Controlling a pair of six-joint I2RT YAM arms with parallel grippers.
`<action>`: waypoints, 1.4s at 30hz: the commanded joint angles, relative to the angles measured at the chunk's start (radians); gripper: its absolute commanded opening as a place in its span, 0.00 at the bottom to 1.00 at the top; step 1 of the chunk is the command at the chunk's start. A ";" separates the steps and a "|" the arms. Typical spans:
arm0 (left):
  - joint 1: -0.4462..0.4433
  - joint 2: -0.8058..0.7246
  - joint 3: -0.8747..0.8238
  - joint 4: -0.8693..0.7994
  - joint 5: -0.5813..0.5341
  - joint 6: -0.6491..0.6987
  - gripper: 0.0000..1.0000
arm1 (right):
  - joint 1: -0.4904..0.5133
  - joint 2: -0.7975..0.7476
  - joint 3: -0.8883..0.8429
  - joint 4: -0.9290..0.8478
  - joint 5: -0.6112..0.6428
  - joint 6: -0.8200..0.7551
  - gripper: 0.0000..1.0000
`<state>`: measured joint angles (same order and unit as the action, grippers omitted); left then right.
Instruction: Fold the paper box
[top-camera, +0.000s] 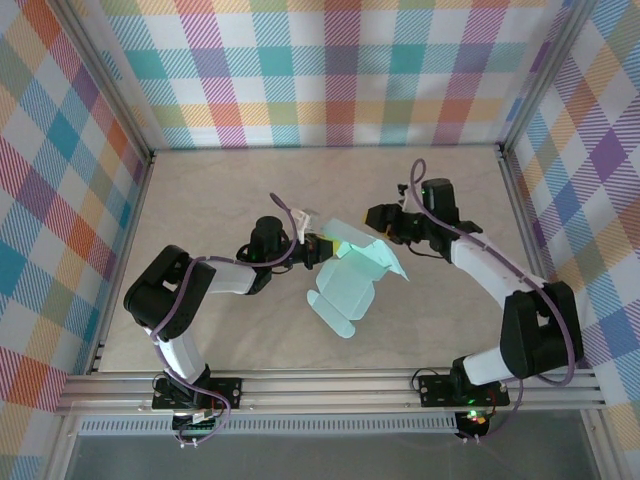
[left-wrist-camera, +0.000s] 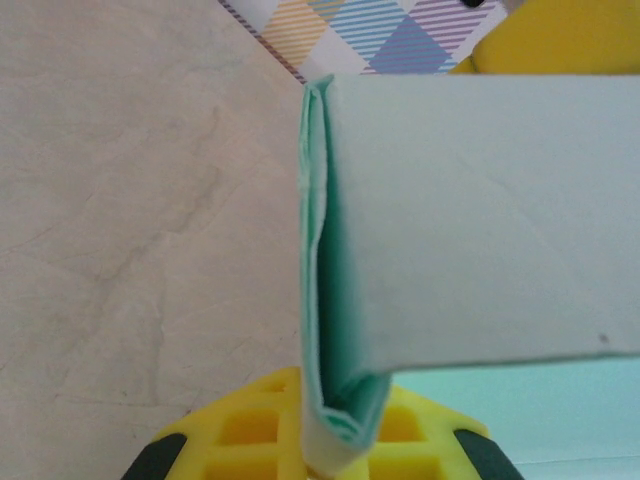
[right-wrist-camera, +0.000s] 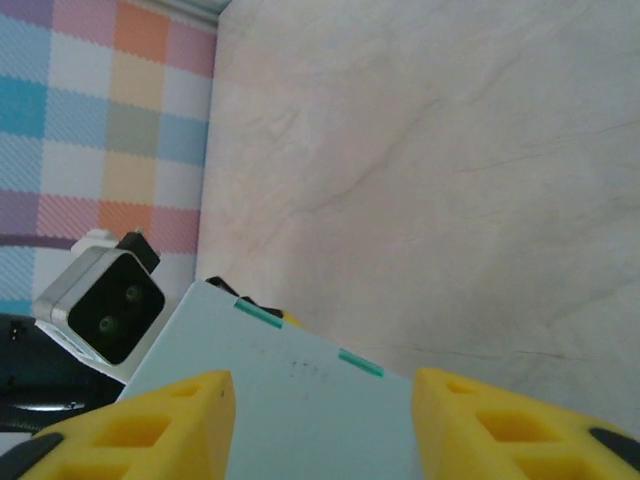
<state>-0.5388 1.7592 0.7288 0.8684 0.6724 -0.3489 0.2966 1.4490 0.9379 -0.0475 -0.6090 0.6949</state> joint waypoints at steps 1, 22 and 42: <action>-0.003 0.016 0.033 0.040 0.021 -0.014 0.00 | 0.040 0.037 -0.010 0.121 -0.082 0.051 0.47; -0.003 0.046 0.103 -0.049 -0.082 -0.109 0.00 | 0.214 0.094 -0.062 0.192 -0.010 0.086 0.38; -0.003 0.019 0.054 0.033 0.068 -0.037 0.02 | 0.132 0.114 -0.042 0.262 -0.163 0.075 0.53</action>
<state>-0.5251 1.7981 0.7712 0.8318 0.6746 -0.4259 0.4019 1.5589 0.8955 0.1867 -0.6041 0.7971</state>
